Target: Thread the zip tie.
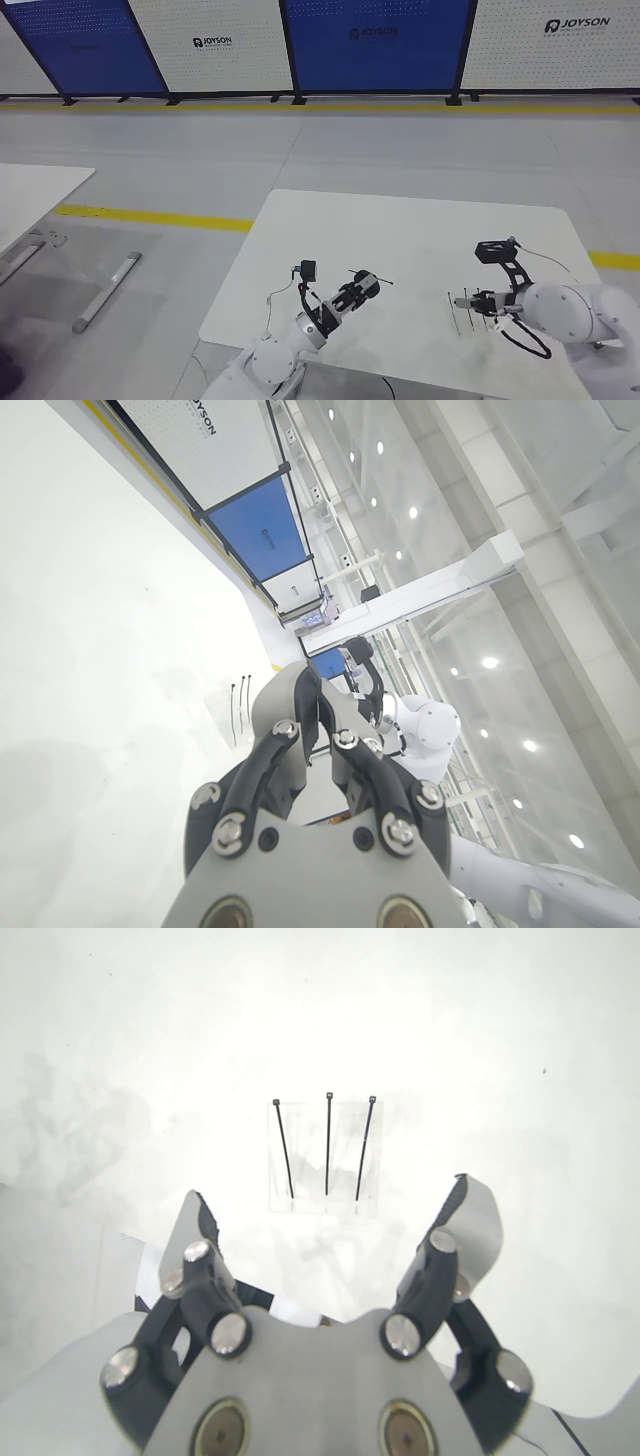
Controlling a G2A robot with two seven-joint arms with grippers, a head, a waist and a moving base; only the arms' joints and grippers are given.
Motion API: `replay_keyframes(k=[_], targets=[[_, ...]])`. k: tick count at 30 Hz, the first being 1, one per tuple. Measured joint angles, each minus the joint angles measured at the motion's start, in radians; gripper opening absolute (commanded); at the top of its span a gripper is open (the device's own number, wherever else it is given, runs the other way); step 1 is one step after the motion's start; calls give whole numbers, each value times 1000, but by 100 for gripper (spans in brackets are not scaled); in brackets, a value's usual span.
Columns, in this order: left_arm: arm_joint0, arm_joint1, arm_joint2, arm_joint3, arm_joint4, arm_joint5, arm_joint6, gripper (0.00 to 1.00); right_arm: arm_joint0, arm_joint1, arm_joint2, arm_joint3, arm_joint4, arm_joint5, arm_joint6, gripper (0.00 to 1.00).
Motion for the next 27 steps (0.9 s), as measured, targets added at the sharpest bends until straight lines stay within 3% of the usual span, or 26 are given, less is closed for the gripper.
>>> replay_keyframes(k=[5, 9, 12, 13, 14, 15, 21, 27], targets=[[0, 0, 0, 0, 0, 0, 0, 0, -4, 0, -1, 1, 6, -7, -5, 100], [0, 0, 0, 0, 0, 0, 0, 0, -22, 1, 5, 7, 39, -87, -22, 100], [0, 0, 0, 0, 0, 0, 0, 0, -13, -2, -6, 6, 26, -84, 6, 99], [0, 0, 0, 0, 0, 0, 0, 0, -8, -4, -11, 9, 25, -79, 11, 89], [0, 0, 0, 0, 0, 0, 0, 0, -2, -5, -15, 13, 26, -76, 15, 53], [0, 0, 0, 0, 0, 0, 0, 0, 6, -8, -20, 21, 29, -75, 18, 49], [0, 0, 0, 0, 0, 0, 0, 0, 47, -22, -54, 73, 44, -63, 36, 45], [0, 0, 0, 0, 0, 0, 0, 0, 74, -35, -77, 147, 71, -61, 30, 50]])
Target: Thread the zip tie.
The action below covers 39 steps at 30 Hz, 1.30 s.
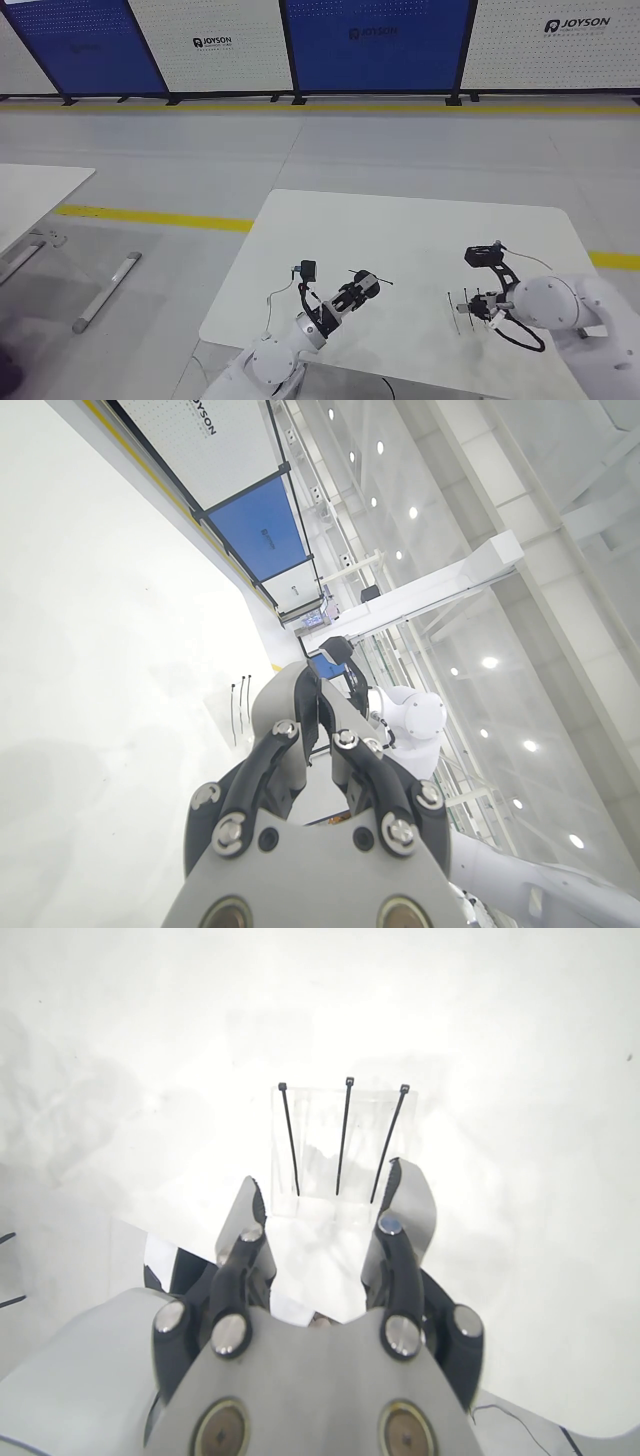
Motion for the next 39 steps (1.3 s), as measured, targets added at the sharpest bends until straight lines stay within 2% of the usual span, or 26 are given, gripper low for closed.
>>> replay_keyframes(k=[6, 8, 10, 14, 16, 24, 28, 31, 33, 37, 39], targets=[[0, 0, 0, 0, 0, 0, 0, 0, 10, -9, -19, 41, 16, -10, -10, 47], [0, 0, 0, 0, 0, 0, 0, 0, 19, -13, -26, 56, 17, -10, -12, 43], [0, 0, 0, 0, 0, 0, 0, 0, 29, -18, -35, 71, 19, -7, -13, 44], [0, 0, 0, 0, 0, 0, 0, 0, 47, -25, -46, 93, 16, 9, -10, 39], [0, 0, 0, 0, 0, 0, 0, 0, 56, -28, -52, 104, 17, 13, -6, 42], [0, 0, 0, 0, 0, 0, 0, 0, 95, -48, -90, 161, 28, 20, 0, 40], [0, 0, 0, 0, 0, 0, 0, 0, 113, -58, -107, 187, 30, 24, -2, 36], [0, 0, 0, 0, 0, 0, 0, 0, 125, -65, -120, 206, 27, 30, -2, 30], [0, 0, 0, 0, 0, 0, 0, 0, 133, -69, -128, 219, 25, 35, -3, 22], [0, 0, 0, 0, 0, 0, 0, 0, 146, -79, -143, 241, 23, 44, -3, 19], [0, 0, 0, 0, 0, 0, 0, 0, 153, -83, -151, 252, 24, 44, -3, 21]])
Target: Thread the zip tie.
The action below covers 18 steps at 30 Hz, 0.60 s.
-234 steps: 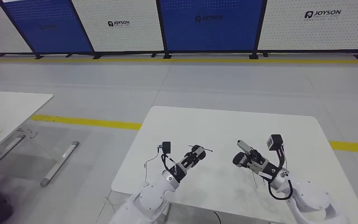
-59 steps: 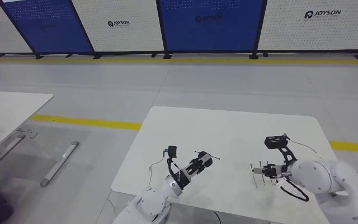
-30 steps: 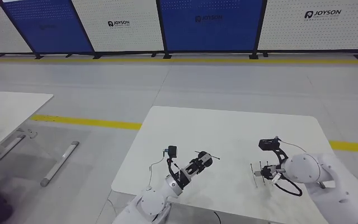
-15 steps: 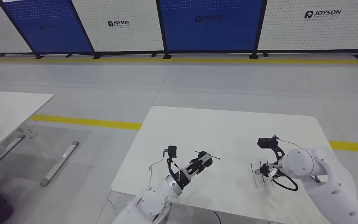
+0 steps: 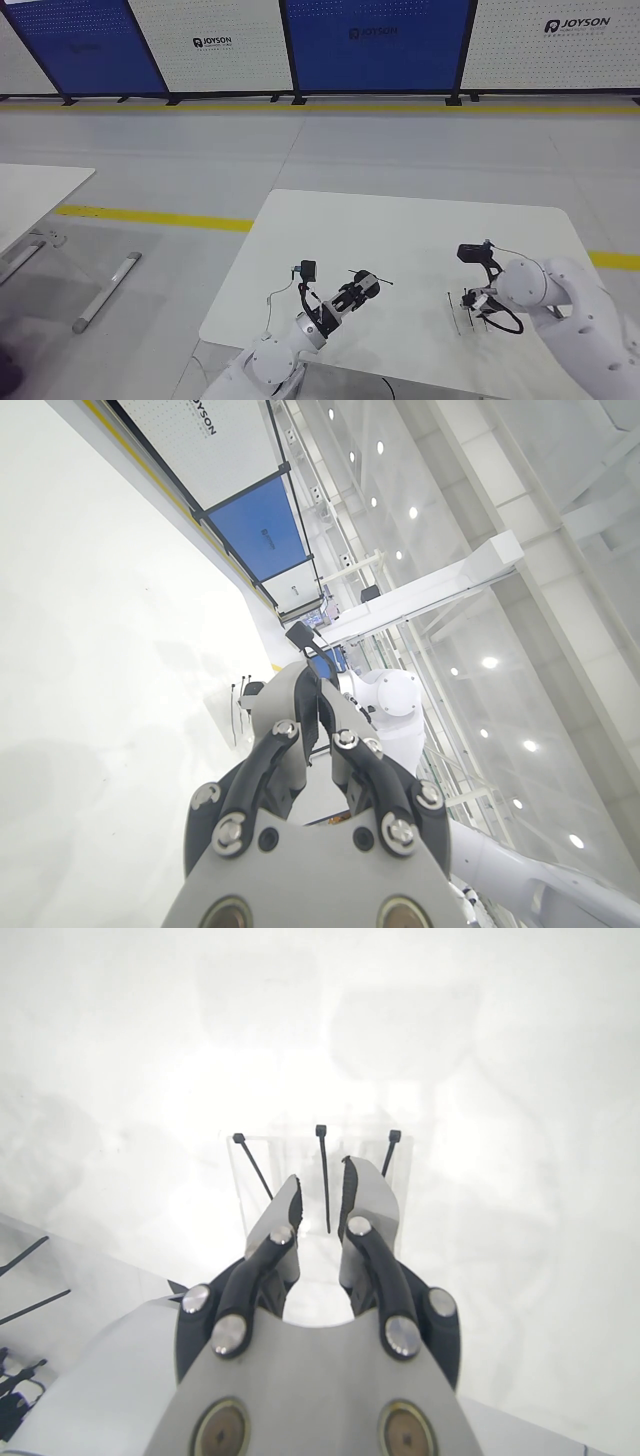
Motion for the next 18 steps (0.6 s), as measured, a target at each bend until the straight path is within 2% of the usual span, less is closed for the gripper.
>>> replay_keyframes(k=[8, 13, 14, 16, 18], targets=[[0, 0, 0, 0, 0, 0, 0, 0, 21, -17, -23, 45, 7, -3, -1, 24], [0, 0, 0, 0, 0, 0, 0, 0, 30, -24, -29, 65, 8, -3, 1, 20], [0, 0, 0, 0, 0, 0, 0, 0, 31, -25, -30, 68, 9, -4, 2, 18], [0, 0, 0, 0, 0, 0, 0, 0, 34, -27, -32, 73, 9, -5, 4, 0], [0, 0, 0, 0, 0, 0, 0, 0, 35, -29, -33, 76, 7, -5, 6, 0]])
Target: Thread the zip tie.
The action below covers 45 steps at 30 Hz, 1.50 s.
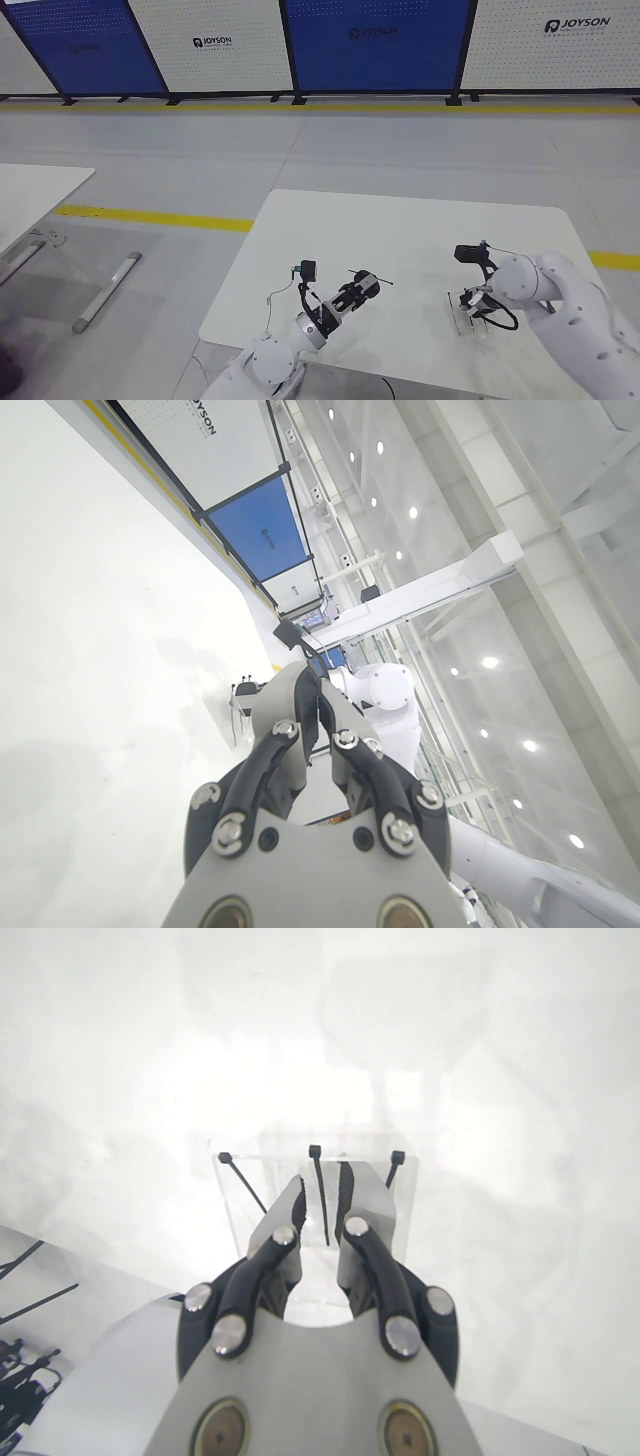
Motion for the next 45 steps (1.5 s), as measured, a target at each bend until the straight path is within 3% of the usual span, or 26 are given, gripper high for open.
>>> replay_keyframes(k=[11, 17, 20, 24, 27, 30, 32, 45], targets=[[0, 0, 0, 0, 0, 0, 0, 0, -25, 6, 29, -45, -20, 10, 4, 0], [0, 0, 0, 0, 0, 0, 0, 0, -90, 30, 95, -152, -51, 27, -17, 0], [0, 0, 0, 0, 0, 0, 0, 0, -152, 51, 158, -247, -70, 45, -45, 0], [0, 0, 0, 0, 0, 0, 0, 0, -283, 81, 287, -410, -69, 52, -131, 0], [0, 0, 0, 0, 0, 0, 0, 0, -398, 99, 394, -529, -35, 25, -231, 0], [0, 0, 0, 0, 0, 0, 0, 0, -507, 108, 494, -601, 25, -20, -341, 0], [0, 0, 0, 0, 0, 0, 0, 0, -531, 109, 517, -604, 42, -32, -359, 0], [0, 0, 0, 0, 0, 0, 0, 0, -534, 108, 491, -600, 11, -43, -364, 0]])
